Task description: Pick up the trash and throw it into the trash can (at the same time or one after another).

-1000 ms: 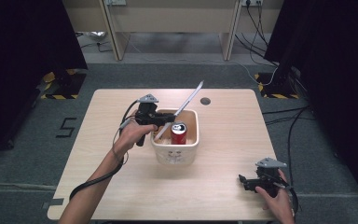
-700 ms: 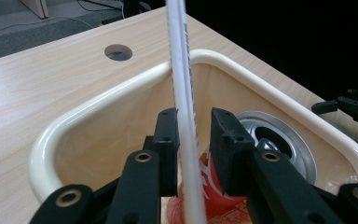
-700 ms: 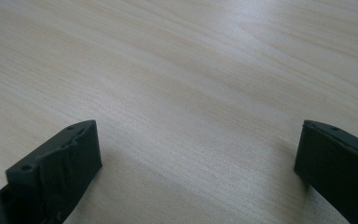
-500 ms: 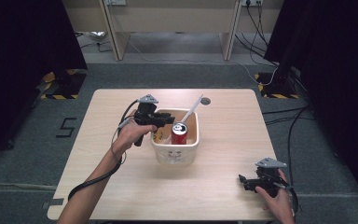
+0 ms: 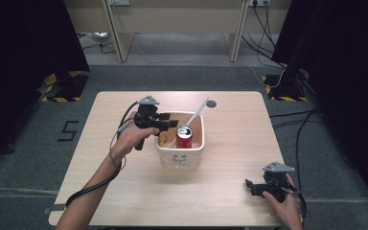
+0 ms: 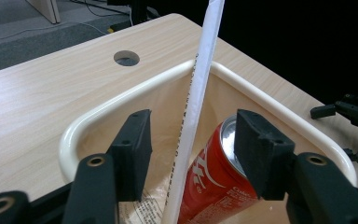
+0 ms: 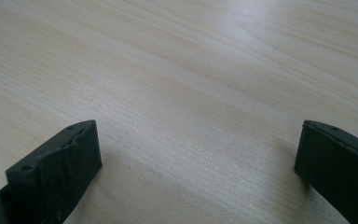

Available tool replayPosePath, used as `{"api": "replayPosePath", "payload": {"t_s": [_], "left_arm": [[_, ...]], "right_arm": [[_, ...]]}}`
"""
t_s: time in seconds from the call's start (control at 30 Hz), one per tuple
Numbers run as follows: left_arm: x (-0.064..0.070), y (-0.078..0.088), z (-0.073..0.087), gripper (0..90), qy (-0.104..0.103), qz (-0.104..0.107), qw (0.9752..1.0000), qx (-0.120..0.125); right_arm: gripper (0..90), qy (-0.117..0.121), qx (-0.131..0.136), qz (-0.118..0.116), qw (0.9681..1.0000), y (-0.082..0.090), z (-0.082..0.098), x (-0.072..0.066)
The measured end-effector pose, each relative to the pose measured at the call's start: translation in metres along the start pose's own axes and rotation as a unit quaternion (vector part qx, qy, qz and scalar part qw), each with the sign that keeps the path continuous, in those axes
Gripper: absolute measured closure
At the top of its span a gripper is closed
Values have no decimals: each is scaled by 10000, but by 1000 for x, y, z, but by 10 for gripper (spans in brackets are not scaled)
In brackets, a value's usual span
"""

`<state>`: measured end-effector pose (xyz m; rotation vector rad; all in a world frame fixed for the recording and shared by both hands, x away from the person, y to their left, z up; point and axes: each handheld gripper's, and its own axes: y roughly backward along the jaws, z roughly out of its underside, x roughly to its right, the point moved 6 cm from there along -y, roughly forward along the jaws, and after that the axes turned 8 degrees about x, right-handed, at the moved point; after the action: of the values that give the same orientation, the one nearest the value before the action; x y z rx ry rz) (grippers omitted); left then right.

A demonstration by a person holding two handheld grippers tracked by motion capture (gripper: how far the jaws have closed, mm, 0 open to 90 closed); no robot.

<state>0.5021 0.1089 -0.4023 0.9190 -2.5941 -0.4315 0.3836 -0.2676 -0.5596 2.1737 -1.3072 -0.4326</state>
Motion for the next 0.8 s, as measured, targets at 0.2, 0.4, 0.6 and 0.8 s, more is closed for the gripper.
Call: {"api": "replayPosePath", "payload": {"t_s": [0.2,0.4,0.6,0.8], "left_arm": [[-4,6,0,380,57,-93,9999,21],[-9,13,1,314,168,-159,9997,44],[-13,20,4,271,223,-201,9995,49],[-18,29,8,255,287,-252,9992,98]], "right_arm": [[4,1,-4,-3,10000,0,0,0],[3,-3,10,0,10000,0,0,0],[4,-2,1,0,10000,0,0,0],[4,-1,-5,-4,10000,0,0,0]]}}
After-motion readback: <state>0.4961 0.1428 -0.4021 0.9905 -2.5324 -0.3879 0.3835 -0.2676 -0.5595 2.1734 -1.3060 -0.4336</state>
